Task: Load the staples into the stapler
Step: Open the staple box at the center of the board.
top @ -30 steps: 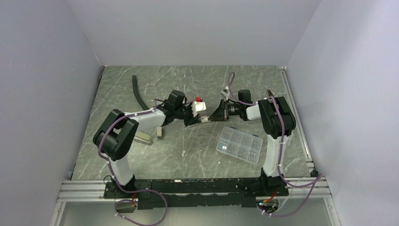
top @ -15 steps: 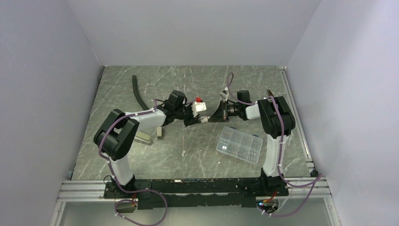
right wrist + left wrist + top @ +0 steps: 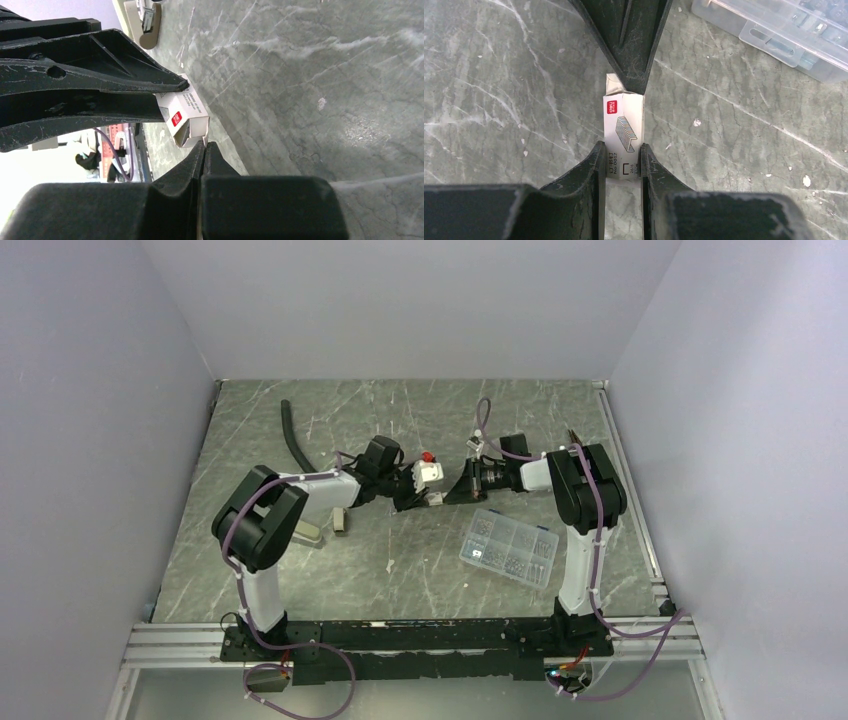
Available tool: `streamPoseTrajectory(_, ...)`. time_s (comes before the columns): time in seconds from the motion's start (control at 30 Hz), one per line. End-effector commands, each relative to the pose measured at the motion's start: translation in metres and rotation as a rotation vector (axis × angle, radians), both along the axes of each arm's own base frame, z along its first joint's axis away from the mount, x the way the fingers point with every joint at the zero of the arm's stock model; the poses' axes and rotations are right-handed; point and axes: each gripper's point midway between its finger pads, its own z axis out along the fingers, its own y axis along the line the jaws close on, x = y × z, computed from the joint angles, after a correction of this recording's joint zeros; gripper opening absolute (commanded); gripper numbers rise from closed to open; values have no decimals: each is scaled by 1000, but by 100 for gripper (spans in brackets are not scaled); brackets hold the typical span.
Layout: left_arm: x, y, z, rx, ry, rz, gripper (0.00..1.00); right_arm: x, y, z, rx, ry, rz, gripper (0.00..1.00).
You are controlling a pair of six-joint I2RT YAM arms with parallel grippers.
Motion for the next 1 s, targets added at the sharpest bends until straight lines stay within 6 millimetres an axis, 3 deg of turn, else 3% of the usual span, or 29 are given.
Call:
streamPoseTrajectory(0.0,9,9,-5,54,-20,23,18,16,-8,1,-39,-87,-15,0)
streamPoseTrajectory(0.97,14,21,-31,165,-2,50,26,24,-25,-8,-93,-110,-44,0)
